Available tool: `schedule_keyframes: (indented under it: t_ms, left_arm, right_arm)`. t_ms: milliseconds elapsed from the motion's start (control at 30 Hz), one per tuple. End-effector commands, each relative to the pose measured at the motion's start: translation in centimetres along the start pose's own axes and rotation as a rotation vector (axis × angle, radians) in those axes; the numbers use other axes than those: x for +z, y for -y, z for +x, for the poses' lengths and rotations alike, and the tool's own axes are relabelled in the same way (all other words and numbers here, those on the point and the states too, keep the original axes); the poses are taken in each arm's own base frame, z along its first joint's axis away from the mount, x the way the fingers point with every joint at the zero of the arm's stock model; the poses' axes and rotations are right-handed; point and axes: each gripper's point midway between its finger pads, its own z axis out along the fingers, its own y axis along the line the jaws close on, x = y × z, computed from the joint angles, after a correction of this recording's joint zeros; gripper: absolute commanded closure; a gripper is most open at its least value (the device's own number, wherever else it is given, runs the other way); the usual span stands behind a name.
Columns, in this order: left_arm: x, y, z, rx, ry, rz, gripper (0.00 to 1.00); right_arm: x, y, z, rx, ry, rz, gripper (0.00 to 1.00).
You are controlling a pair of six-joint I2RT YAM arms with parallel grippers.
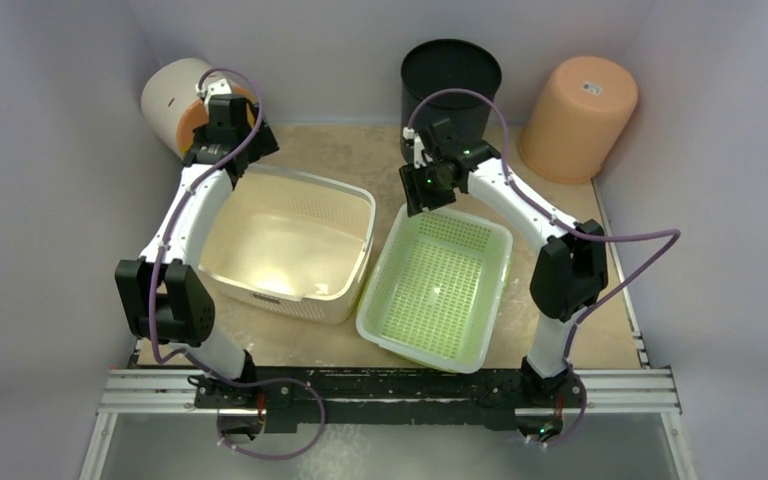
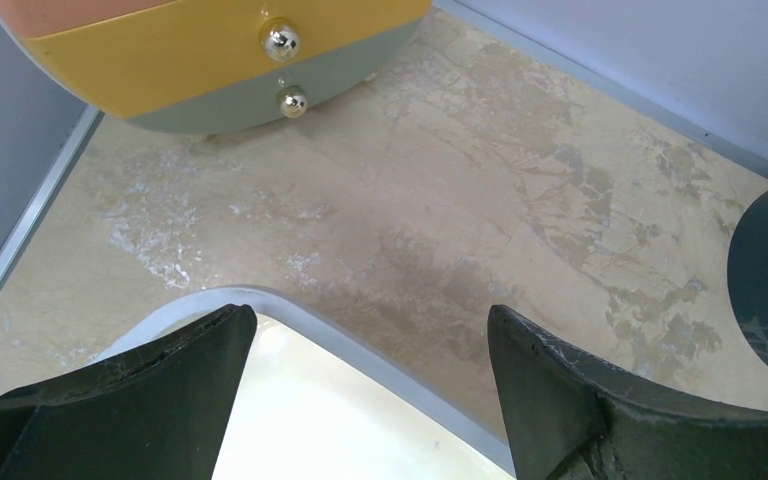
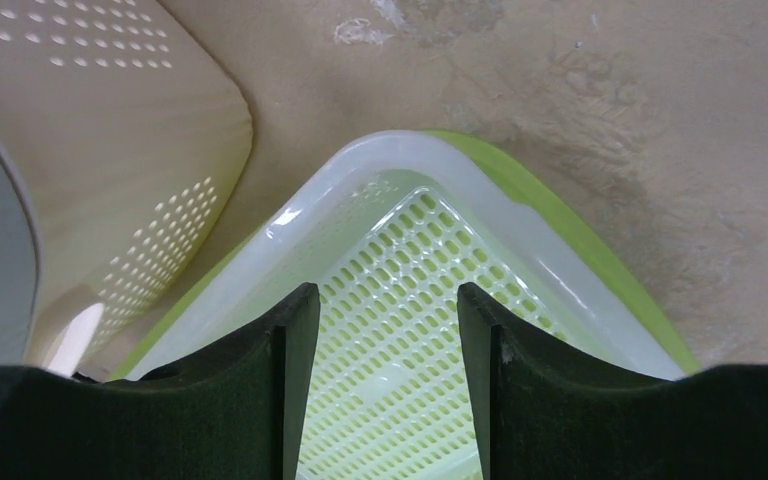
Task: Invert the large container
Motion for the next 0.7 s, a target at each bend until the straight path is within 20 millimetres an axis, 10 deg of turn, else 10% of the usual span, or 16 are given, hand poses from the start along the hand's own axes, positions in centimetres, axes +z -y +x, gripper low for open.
schedule_keyframes:
  t_ms: [0, 233, 667]
  left_arm:
    - [-0.2, 1.3, -2.6, 0.021, 0.072, 0.061, 0.12]
    - [0.7, 2.7, -2.8, 0.024, 0.063, 0.111, 0.12]
    - [0.0, 3.3, -2.0, 0.008, 0.056, 0.173, 0.12]
  right_arm:
    - [-1.1, -2.5, -1.9, 0.060, 0.067, -0.025, 0.43]
    - [-0.4, -6.0, -1.1, 0.106, 0.053, -0.023, 0.41]
    - [2.6, -6.0, 0.1, 0.245, 0.070, 0.034, 0.42]
